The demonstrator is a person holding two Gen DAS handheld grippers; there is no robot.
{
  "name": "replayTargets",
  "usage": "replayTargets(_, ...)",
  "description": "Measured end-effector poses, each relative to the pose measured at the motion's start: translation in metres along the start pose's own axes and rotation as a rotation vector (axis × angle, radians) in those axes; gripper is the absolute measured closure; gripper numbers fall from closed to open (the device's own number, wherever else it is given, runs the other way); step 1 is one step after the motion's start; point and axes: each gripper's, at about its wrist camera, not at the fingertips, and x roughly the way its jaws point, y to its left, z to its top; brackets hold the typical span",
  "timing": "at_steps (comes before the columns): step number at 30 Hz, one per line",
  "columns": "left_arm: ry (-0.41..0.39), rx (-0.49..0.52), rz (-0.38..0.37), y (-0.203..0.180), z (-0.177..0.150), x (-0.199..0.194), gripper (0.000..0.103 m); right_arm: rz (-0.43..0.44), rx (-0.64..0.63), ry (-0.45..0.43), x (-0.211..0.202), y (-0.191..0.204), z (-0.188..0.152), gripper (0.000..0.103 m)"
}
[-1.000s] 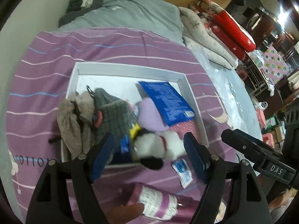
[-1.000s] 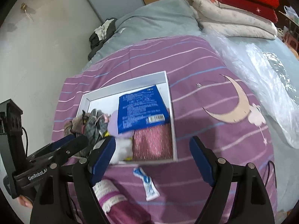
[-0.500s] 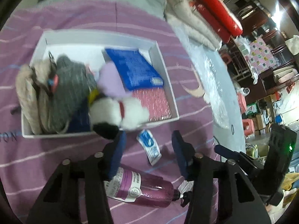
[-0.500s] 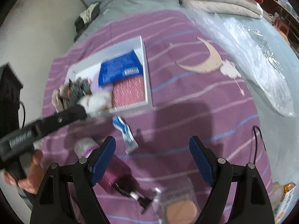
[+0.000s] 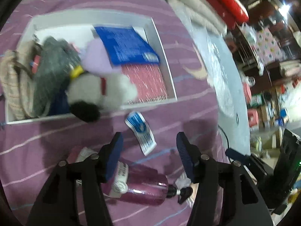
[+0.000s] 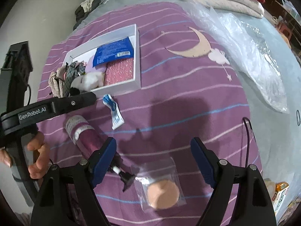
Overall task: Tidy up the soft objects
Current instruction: 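Grasp the blue-and-white tube with the left gripper while the right gripper grasps the bagged beige puff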
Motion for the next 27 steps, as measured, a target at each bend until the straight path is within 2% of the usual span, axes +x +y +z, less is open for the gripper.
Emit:
replayTargets(2,0.021,-0.018,-0.013,0.000,0.001,0.005,0.042,-0.016,0.005,0.016,0.001,-0.005,-0.006,0.021)
replayTargets(5,0.015,-0.061,0.022,0.004,0.003,0.013,0.039,-0.025,0.000,0.048,0.005,-0.012,-0.014,0.021)
replayTargets(11,0.058,-0.196,-0.032,0.018,0.006,0.028,0.039,0.053,-0.055,0.161,0.026,-0.018,-0.036,0.021)
replayTargets(16,0.032,-0.225,0.043,0.020,0.005,0.025,0.040,0.037,-0.096,0.186,0.040,-0.019,-0.047,0.021)
replayTargets(19,0.040,-0.192,0.109,0.014,0.003,0.029,0.041,0.050,-0.116,0.197,0.047,-0.018,-0.050,0.021)
replayTargets(23,0.066,-0.162,0.115,0.003,-0.001,0.032,0.041,0.055,-0.121,0.200,0.051,-0.020,-0.053,0.021)
replayTargets(27,0.028,-0.163,0.177,0.003,0.003,0.038,0.041,0.089,-0.093,0.192,0.049,-0.028,-0.052,0.021)
